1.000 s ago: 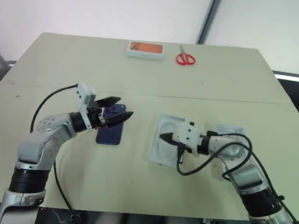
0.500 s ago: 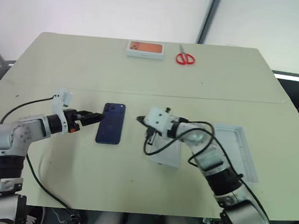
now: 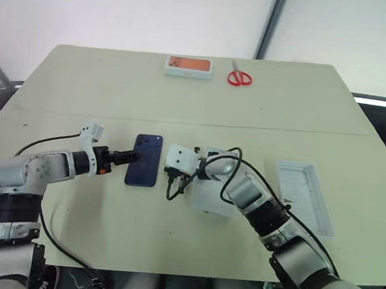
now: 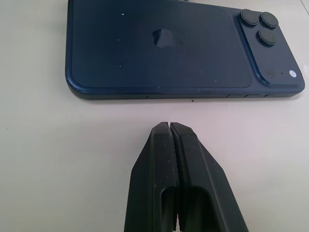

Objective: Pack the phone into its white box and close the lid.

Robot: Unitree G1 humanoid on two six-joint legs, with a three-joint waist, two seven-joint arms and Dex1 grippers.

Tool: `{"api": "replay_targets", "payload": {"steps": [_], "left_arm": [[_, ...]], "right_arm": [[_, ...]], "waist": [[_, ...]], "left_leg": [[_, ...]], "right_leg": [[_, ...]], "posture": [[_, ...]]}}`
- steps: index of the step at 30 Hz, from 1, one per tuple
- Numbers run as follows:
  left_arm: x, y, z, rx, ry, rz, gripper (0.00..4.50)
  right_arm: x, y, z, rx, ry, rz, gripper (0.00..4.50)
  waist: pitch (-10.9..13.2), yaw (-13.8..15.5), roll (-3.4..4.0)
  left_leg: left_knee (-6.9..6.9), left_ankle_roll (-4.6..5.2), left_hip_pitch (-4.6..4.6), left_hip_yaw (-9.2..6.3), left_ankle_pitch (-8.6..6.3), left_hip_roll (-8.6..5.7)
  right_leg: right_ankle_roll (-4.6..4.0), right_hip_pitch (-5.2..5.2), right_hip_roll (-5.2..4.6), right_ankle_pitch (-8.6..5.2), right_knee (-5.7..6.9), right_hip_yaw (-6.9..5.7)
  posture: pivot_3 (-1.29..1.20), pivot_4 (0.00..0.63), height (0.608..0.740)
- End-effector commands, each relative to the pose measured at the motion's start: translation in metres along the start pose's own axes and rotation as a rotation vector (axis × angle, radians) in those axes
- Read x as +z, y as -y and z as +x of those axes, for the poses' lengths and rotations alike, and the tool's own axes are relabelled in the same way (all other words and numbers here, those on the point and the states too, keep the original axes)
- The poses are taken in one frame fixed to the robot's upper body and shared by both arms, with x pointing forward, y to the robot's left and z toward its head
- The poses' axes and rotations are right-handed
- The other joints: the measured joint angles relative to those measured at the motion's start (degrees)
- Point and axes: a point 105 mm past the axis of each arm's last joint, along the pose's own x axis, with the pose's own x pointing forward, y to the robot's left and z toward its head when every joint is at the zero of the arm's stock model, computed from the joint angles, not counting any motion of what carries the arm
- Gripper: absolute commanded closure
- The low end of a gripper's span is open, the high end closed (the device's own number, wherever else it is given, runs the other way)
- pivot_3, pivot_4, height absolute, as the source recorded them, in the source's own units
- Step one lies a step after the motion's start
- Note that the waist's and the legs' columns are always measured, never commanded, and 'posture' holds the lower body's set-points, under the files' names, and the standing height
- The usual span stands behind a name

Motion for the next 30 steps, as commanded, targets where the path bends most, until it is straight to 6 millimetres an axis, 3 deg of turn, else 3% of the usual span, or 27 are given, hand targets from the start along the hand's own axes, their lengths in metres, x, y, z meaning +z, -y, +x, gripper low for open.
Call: {"api": "replay_targets", "payload": {"steps": [1,6,10,17,20,24,28,30], "left_arm": [[-0.040,0.001,0.022,-0.010,-0.155,-0.129,0.00],[-0.055,0.016,0.043,-0.035,-0.254,-0.196,0.00],[-0.050,0.037,0.054,-0.114,-0.267,-0.280,0.00],[-0.046,0.036,0.053,-0.104,-0.242,-0.295,0.00],[-0.042,0.027,0.049,-0.069,-0.214,-0.301,0.86],[-0.041,0.025,0.045,-0.068,-0.200,-0.310,2.91],[-0.040,0.022,0.042,-0.065,-0.174,-0.298,4.48],[-0.039,0.020,0.041,-0.047,-0.157,-0.260,4.48]], "right_arm": [[0.007,-0.001,0.005,0.008,0.007,-0.003,4.43],[0.010,0.004,0.005,-0.013,0.018,0.006,4.43],[0.007,0.003,0.003,-0.012,0.015,0.009,4.43],[0.005,0.003,0.002,-0.019,0.010,0.006,4.43],[0.003,0.003,0.001,-0.025,0.010,0.003,4.50],[0.001,0.004,-0.002,-0.025,0.021,0.007,4.50],[-0.002,0.009,-0.008,-0.052,0.038,-0.003,4.50],[-0.002,0.011,-0.010,-0.066,0.044,0.001,4.50]], "waist": [[-0.10,0.10,0.07],[-0.26,0.58,0.25],[-0.29,1.20,0.27],[-0.29,1.12,0.25],[-0.29,1.02,0.25],[-0.29,1.01,0.25],[-0.29,1.18,0.18],[-0.29,1.00,0.18]], "left_leg": [[0.00,0.00,0.00,0.00,0.00,0.00],[0.02,0.00,0.08,-0.02,0.00,-0.08],[0.04,0.03,0.21,-0.01,-0.02,-0.12],[0.05,0.04,0.23,-0.01,-0.03,-0.11],[0.04,0.04,0.23,-0.01,-0.03,-0.11],[-0.01,0.04,0.23,-0.01,-0.03,-0.10],[0.01,0.03,0.24,-0.05,-0.03,-0.10],[0.01,0.02,0.26,-0.05,-0.04,-0.09]], "right_leg": [[0.00,0.01,0.00,0.00,0.00,0.00],[0.01,0.12,-0.06,0.00,0.00,-0.01],[0.02,0.26,-0.10,-0.01,-0.01,-0.02],[0.03,0.30,-0.10,-0.01,-0.04,-0.02],[0.03,0.31,-0.10,-0.01,-0.07,-0.02],[0.03,0.29,-0.10,-0.01,-0.10,-0.02],[0.03,0.35,-0.10,-0.01,-0.13,-0.08],[0.02,0.38,-0.10,-0.01,-0.16,-0.08]], "posture": [[0.00,0.150,0.740],[0.00,0.150,0.740],[0.00,0.150,0.740],[0.00,0.150,0.740],[0.00,0.150,0.740],[0.00,0.150,0.740],[0.00,0.150,0.740],[0.00,0.150,0.740]]}}
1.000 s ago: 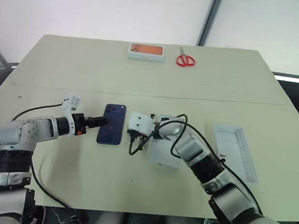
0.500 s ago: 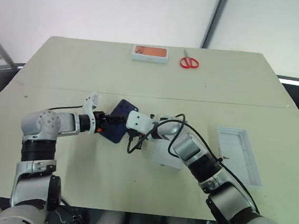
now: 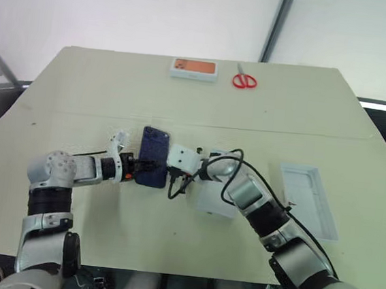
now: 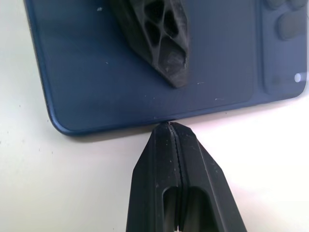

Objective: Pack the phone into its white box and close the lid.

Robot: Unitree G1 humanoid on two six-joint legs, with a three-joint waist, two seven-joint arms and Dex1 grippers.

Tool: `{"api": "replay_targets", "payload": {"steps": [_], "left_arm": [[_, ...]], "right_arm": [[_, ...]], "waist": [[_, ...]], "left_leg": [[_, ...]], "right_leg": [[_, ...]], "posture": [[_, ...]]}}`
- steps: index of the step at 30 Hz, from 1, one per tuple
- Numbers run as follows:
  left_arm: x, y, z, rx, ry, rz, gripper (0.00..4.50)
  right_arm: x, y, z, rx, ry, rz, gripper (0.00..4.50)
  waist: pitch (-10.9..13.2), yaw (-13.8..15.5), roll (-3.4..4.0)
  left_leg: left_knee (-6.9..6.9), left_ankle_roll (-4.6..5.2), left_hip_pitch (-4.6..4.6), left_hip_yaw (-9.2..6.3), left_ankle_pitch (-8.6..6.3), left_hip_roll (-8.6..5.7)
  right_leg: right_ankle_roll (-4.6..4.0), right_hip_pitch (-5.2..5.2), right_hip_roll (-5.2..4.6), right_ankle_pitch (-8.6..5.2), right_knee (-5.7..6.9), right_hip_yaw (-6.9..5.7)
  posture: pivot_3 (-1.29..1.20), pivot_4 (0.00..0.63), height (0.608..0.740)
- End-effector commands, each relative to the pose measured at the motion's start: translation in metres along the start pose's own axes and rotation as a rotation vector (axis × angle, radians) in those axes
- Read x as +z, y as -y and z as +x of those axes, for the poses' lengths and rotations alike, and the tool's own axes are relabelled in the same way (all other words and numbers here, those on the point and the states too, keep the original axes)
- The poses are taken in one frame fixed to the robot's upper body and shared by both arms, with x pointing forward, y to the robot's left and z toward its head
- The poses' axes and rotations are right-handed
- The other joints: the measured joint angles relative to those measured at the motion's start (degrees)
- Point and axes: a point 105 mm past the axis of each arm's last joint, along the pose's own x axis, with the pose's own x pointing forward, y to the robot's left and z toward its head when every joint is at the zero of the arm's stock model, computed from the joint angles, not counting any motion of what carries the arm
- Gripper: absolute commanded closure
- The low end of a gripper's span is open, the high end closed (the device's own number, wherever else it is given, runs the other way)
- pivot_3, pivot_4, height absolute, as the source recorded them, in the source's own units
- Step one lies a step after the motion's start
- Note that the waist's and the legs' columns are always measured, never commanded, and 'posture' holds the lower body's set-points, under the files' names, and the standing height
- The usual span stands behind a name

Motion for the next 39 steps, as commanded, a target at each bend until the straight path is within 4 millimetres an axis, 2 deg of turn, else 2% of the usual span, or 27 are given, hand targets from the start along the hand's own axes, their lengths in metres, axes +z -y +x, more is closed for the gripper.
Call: {"api": "replay_targets", "payload": {"steps": [1,7,8,11,14,17,21,23,24,27,31,39], "left_arm": [[-0.013,-0.016,0.002,0.088,-0.037,0.004,4.48],[-0.008,-0.004,-0.002,-0.003,-0.015,-0.069,4.48],[-0.006,-0.004,-0.003,0.000,-0.005,-0.060,4.48],[0.008,0.019,-0.009,-0.139,0.066,-0.073,4.48],[0.011,0.027,-0.012,-0.169,0.078,-0.044,4.50],[0.010,0.041,-0.013,-0.249,0.052,-0.064,4.50],[0.008,0.065,-0.001,-0.348,0.021,-0.051,4.50],[0.002,0.071,0.006,-0.352,-0.006,-0.030,4.50],[-0.004,0.077,0.015,-0.360,-0.029,-0.022,4.50],[-0.014,0.090,0.032,-0.401,-0.059,-0.035,4.50],[-0.027,0.091,0.042,-0.388,-0.091,-0.047,4.50],[-0.031,0.095,0.056,-0.380,-0.103,-0.084,4.50]], "right_arm": [[0.009,0.008,-0.007,-0.039,0.048,-0.010,4.50],[0.031,0.033,-0.028,-0.155,0.217,0.071,4.50],[0.037,0.037,-0.034,-0.165,0.269,0.109,4.50],[0.052,0.052,-0.065,-0.183,0.444,0.275,4.50],[0.061,0.049,-0.095,-0.117,0.585,0.387,3.66],[0.054,0.042,-0.110,-0.117,0.560,0.342,2.05],[0.029,0.021,-0.132,-0.080,0.496,0.302,0.04],[0.022,0.021,-0.140,-0.111,0.494,0.312,0.04],[0.007,0.014,-0.151,-0.141,0.455,0.268,0.04],[-0.021,-0.006,-0.171,-0.149,0.367,0.210,0.04],[-0.042,-0.021,-0.181,-0.161,0.295,0.181,0.04],[-0.054,-0.023,-0.184,-0.205,0.258,0.187,0.04]], "waist": [[0.00,-0.07,0.00],[0.06,-0.25,-0.06],[0.06,-0.39,-0.06],[0.08,-0.88,-0.07],[0.16,-1.13,-0.20],[0.18,-1.31,-0.21],[0.24,-1.06,-0.28],[0.26,-1.16,-0.32],[0.28,-1.21,-0.33],[0.36,-0.40,-0.47],[0.44,-1.05,-0.56],[0.50,-0.82,-0.64]], "left_leg": [[0.00,0.00,0.00,0.00,0.00,0.00],[-0.04,0.00,0.00,0.00,0.00,0.01],[-0.06,0.00,-0.02,0.00,0.00,0.02],[-0.10,0.00,-0.13,-0.01,0.00,0.03],[0.02,0.01,-0.57,-0.04,0.01,0.05],[0.02,0.00,-0.76,0.00,0.02,0.07],[0.02,0.00,-0.76,0.00,0.02,0.07],[0.06,0.00,-0.76,0.05,0.02,0.05],[0.07,0.00,-0.76,0.06,0.02,0.06],[0.05,0.04,-0.77,0.02,-0.01,0.04],[0.13,0.07,-0.78,0.19,-0.02,0.06],[0.12,0.06,-0.75,0.19,-0.01,0.07]], "right_leg": [[0.00,0.01,0.00,0.00,0.00,0.00],[0.00,-0.03,0.01,0.00,-0.02,0.01],[0.00,-0.05,0.01,0.00,-0.03,0.01],[0.00,-0.15,0.01,0.00,-0.04,0.01],[0.00,-0.45,0.03,0.01,-0.01,-0.01],[-0.01,-0.52,0.04,0.02,0.03,0.02],[0.00,-0.49,0.05,0.01,0.02,-0.01],[0.00,-0.48,0.01,0.02,0.02,0.01],[0.00,-0.48,0.00,0.02,0.02,0.02],[0.04,-0.42,-0.03,-0.01,-0.04,-0.04],[0.04,-0.44,-0.06,0.01,-0.02,0.04],[0.03,-0.42,-0.02,0.00,-0.02,0.04]], "posture": [[0.00,0.150,0.740],[0.00,0.150,0.740],[0.00,0.150,0.740],[0.00,0.150,0.740],[0.00,0.150,0.740],[0.00,0.150,0.740],[0.00,0.150,0.740],[0.00,0.150,0.740],[0.00,0.150,0.740],[0.00,0.150,0.740],[0.00,0.150,0.740],[0.00,0.150,0.740]]}}
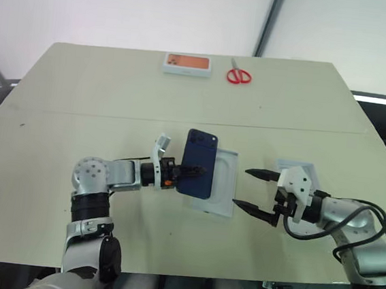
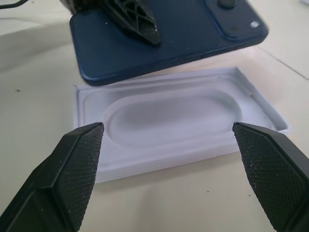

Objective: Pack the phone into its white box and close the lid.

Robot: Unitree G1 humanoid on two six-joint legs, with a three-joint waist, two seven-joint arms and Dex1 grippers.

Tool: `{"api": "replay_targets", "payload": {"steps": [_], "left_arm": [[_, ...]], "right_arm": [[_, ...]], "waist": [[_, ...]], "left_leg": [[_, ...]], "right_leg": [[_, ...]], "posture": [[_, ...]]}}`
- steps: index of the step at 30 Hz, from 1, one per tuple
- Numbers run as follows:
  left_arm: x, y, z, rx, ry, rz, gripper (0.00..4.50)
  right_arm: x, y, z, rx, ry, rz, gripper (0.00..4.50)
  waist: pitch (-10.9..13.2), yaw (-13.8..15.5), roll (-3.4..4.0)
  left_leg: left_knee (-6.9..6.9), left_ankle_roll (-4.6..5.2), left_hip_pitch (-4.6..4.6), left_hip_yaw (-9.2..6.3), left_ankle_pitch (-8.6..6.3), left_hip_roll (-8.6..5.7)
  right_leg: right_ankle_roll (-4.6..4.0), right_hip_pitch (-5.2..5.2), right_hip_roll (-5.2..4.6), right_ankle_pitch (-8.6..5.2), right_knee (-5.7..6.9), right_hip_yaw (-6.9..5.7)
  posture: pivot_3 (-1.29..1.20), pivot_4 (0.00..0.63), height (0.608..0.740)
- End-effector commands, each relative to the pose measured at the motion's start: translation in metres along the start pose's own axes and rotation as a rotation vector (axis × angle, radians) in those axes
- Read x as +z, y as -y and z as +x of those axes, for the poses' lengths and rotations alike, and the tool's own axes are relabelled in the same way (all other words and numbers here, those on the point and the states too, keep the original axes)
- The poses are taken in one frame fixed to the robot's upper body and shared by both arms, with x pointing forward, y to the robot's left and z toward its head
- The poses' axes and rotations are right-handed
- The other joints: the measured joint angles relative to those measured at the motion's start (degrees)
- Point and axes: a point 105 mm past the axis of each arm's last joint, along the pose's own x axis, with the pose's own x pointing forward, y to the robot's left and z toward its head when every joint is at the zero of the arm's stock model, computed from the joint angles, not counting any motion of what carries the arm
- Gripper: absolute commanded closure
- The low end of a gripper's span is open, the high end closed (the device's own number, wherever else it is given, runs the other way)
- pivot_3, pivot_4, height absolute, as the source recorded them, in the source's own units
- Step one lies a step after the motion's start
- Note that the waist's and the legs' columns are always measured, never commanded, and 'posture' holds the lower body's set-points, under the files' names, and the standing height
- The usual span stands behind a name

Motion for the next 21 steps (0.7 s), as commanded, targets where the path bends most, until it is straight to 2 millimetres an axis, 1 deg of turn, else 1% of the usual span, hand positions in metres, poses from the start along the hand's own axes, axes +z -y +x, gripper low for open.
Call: {"api": "replay_targets", "payload": {"steps": [1,3,5,7,8,9,11,15,18,20,21], "left_arm": [[0.012,0.019,0.005,-0.078,0.044,0.024,4.50],[0.024,0.024,0.000,-0.097,0.093,0.033,4.50],[0.026,0.026,-0.004,-0.095,0.099,0.045,4.50],[0.030,0.026,-0.011,-0.092,0.101,0.053,4.50],[0.031,0.026,-0.015,-0.096,0.096,0.052,4.50],[0.032,0.026,-0.018,-0.099,0.091,0.051,4.50],[0.036,0.028,-0.022,-0.095,0.102,0.064,4.50],[0.037,0.029,-0.024,-0.094,0.104,0.076,4.50],[0.035,0.027,-0.024,-0.090,0.108,0.074,4.50],[0.032,0.027,-0.023,-0.095,0.103,0.075,4.50],[0.030,0.027,-0.023,-0.094,0.101,0.076,4.50]], "right_arm": [[0.009,-0.002,-0.002,0.001,0.008,-0.064,0.04],[0.013,-0.008,0.000,0.036,0.017,-0.037,0.04],[0.016,-0.016,0.002,0.076,0.020,-0.018,0.04],[0.014,-0.030,0.014,0.129,0.000,-0.008,0.04],[0.011,-0.033,0.022,0.133,-0.013,0.035,0.04],[0.009,-0.034,0.027,0.132,-0.024,0.067,0.04],[0.006,-0.038,0.036,0.143,-0.046,0.075,0.04],[-0.001,-0.045,0.048,0.182,-0.098,0.059,0.04],[-0.006,-0.047,0.052,0.211,-0.149,0.035,0.04],[-0.016,-0.051,0.050,0.238,-0.206,0.005,0.04],[-0.019,-0.052,0.049,0.248,-0.223,-0.004,0.27]], "waist": [[0.01,0.23,-0.02],[0.05,0.76,-0.08],[0.05,0.78,-0.08],[0.05,0.75,-0.08],[0.05,0.67,-0.08],[0.05,0.58,-0.08],[0.05,0.79,-0.07],[0.05,1.29,-0.08],[0.06,1.25,-0.08],[0.05,1.21,-0.08],[0.05,1.18,-0.08]], "left_leg": [[0.02,0.00,0.00,-0.01,0.00,0.00],[0.06,0.00,-0.01,-0.02,0.00,-0.02],[0.07,0.00,-0.03,-0.03,0.00,-0.01],[0.04,0.00,-0.02,-0.03,0.00,0.00],[0.03,0.00,-0.02,-0.03,0.00,0.01],[0.02,-0.01,-0.01,-0.03,0.00,0.02],[0.03,-0.02,-0.02,-0.06,0.01,0.03],[0.09,-0.02,-0.03,-0.07,0.01,-0.02],[0.11,-0.02,-0.03,-0.10,0.01,-0.03],[0.10,-0.02,-0.03,-0.10,0.01,-0.03],[0.09,-0.02,-0.03,-0.09,0.01,-0.03]], "right_leg": [[0.00,0.01,0.00,0.00,0.00,0.00],[0.00,0.03,-0.02,0.00,0.00,-0.02],[0.00,0.00,0.00,0.00,0.00,-0.03],[0.00,0.01,0.00,0.00,0.00,-0.03],[0.00,0.00,0.02,0.00,0.00,-0.03],[0.00,-0.01,0.03,0.00,0.00,-0.02],[-0.01,-0.02,0.05,0.00,0.01,-0.03],[-0.01,0.02,0.00,0.00,0.01,-0.04],[-0.01,0.04,0.00,0.00,0.01,-0.06],[-0.01,0.03,0.00,0.00,0.00,-0.06],[-0.01,0.02,0.00,0.00,0.01,-0.06]], "posture": [[0.00,0.150,0.740],[0.00,0.150,0.740],[0.00,0.150,0.740],[0.00,0.150,0.740],[0.00,0.150,0.740],[0.00,0.150,0.740],[0.00,0.150,0.740],[0.00,0.150,0.740],[0.00,0.150,0.740],[0.00,0.150,0.740],[0.00,0.150,0.740]]}}
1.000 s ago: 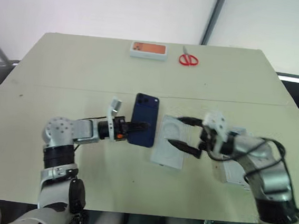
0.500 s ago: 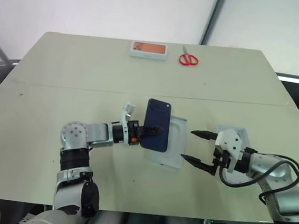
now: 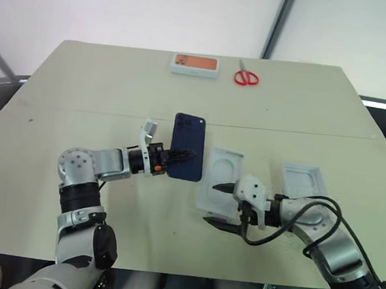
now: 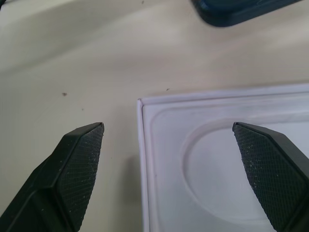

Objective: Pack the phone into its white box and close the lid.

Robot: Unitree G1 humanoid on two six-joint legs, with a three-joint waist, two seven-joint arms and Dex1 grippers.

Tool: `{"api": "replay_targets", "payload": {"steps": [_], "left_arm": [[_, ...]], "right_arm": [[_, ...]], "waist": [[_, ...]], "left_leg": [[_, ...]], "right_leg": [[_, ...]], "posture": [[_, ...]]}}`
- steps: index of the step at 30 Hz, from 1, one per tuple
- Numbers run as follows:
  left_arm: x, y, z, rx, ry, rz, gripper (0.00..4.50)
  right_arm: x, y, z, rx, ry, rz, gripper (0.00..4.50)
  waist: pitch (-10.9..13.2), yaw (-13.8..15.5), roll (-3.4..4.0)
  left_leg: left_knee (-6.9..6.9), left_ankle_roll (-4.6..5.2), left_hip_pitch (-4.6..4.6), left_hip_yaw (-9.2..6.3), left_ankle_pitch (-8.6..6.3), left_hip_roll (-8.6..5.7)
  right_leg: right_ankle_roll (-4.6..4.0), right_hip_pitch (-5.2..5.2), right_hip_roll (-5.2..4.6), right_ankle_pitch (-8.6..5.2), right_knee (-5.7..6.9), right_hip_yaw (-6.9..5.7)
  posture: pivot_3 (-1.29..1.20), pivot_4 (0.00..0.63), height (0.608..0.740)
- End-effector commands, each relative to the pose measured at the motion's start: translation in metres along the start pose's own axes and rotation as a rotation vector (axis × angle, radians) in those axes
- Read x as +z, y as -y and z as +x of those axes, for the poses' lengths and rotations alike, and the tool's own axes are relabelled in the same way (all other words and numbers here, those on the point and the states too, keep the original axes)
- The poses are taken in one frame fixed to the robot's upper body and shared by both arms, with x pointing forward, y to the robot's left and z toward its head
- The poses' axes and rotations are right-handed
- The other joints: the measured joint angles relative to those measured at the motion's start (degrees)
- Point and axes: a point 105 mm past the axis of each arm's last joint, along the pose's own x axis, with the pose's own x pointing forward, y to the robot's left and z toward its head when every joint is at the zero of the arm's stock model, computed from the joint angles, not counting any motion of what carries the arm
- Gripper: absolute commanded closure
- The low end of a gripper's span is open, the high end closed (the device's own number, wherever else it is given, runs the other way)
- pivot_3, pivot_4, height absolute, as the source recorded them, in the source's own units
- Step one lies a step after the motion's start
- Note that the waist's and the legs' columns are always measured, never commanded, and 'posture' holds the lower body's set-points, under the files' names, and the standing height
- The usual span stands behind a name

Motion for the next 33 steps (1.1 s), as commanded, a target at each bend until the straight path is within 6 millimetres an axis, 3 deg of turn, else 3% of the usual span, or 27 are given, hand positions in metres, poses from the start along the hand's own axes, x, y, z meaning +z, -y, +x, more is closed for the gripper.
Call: {"api": "replay_targets", "payload": {"steps": [1,3,7,15,26,29,32,33], "left_arm": [[-0.001,0.015,0.000,-0.070,0.001,0.044,4.50],[-0.002,0.015,0.001,-0.068,0.003,0.045,4.50],[-0.002,0.014,0.000,-0.062,0.008,0.043,4.50],[-0.001,0.013,0.001,-0.054,0.005,0.045,4.50],[-0.005,0.013,0.003,-0.053,-0.006,0.041,4.50],[-0.004,0.011,0.001,-0.046,0.002,0.038,4.50],[-0.004,0.010,-0.001,-0.043,0.006,0.039,4.50],[-0.004,0.010,-0.001,-0.043,0.007,0.039,4.50]], "right_arm": [[-0.007,-0.005,-0.001,0.029,-0.053,-0.049,0.54],[-0.008,-0.003,-0.002,0.023,-0.060,-0.044,1.32],[-0.005,0.000,-0.004,0.011,-0.055,-0.055,3.39],[-0.007,-0.004,0.001,0.045,-0.062,-0.084,3.39],[0.010,-0.002,0.035,0.066,-0.002,-0.134,3.39],[0.008,0.000,0.030,0.061,-0.007,-0.141,2.42],[0.014,-0.002,0.024,0.063,0.010,-0.146,1.01],[0.015,-0.001,0.022,0.056,0.015,-0.151,1.01]], "waist": [[0.00,-0.04,0.00],[0.00,-0.03,0.00],[-0.01,-0.06,-0.02],[-0.02,-0.12,-0.02],[-0.02,-1.72,-0.03],[-0.02,-1.43,-0.02],[-0.02,-1.21,-0.03],[-0.02,-1.17,-0.03]], "left_leg": [[0.00,0.00,0.00,0.00,0.00,0.00],[-0.01,0.00,0.01,0.00,0.00,0.02],[0.00,0.00,0.01,0.00,0.00,0.02],[0.01,0.00,0.03,0.00,0.00,0.03],[-0.08,-0.06,0.07,-0.03,0.03,0.13],[-0.08,-0.06,0.06,-0.04,0.04,0.12],[-0.04,-0.06,0.05,-0.03,0.03,0.08],[-0.04,-0.06,0.05,-0.05,0.03,0.08]], "right_leg": [[0.00,0.00,0.00,0.00,0.00,0.00],[0.00,0.01,0.02,0.00,0.00,-0.01],[0.00,0.02,0.02,0.00,0.00,-0.01],[0.00,0.04,0.04,0.00,0.00,-0.01],[-0.01,-0.02,0.16,0.01,0.04,0.02],[-0.02,-0.02,0.17,0.01,0.04,0.02],[-0.01,0.00,0.14,0.01,0.04,0.02],[-0.01,0.01,0.13,0.01,0.04,0.01]], "posture": [[0.00,0.150,0.740],[0.00,0.150,0.740],[0.00,0.150,0.740],[0.00,0.150,0.740],[0.00,0.150,0.740],[0.00,0.150,0.740],[0.00,0.150,0.740],[0.00,0.150,0.740]]}}
